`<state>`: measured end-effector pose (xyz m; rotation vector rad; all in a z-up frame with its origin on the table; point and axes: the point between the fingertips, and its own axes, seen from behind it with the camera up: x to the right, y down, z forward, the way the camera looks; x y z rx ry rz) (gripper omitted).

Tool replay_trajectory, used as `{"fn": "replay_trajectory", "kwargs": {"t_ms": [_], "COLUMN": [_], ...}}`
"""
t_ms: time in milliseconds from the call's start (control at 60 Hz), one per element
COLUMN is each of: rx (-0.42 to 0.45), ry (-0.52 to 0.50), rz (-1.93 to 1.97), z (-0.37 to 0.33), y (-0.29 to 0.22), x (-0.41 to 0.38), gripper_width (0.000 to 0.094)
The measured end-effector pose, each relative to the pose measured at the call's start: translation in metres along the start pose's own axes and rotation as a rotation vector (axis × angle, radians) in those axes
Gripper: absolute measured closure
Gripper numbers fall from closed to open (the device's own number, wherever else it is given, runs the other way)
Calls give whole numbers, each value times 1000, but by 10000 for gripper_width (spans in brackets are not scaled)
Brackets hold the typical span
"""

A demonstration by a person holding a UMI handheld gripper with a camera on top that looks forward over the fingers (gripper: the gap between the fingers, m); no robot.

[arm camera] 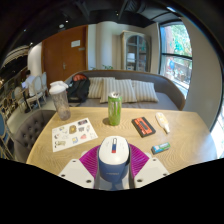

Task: Arrange mouse

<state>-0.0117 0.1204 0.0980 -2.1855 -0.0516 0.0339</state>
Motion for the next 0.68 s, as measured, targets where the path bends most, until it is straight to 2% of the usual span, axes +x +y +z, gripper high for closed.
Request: {"fn": "replay_trajectory", "kwargs": {"t_ms": [67,200,233,283,367,400,450,467,500,683], "rx": [-74,-162,-123,-119,-149,-175,-197,-192,-181,-191], "ry": [-26,-19,-27,-29,-33,-37,-37,-37,-39,29], "rz": [25,34,43,59,53,62,82,87,90,132], "z": [14,25,29,29,23,18,7,4,-5,-81], "y": [58,115,112,115,119,121,122,121,118,133], "x": [10,13,15,17,18,17,17,19,19,39], "gripper_width": [543,534,529,472,396,320,99,73,103,97]}}
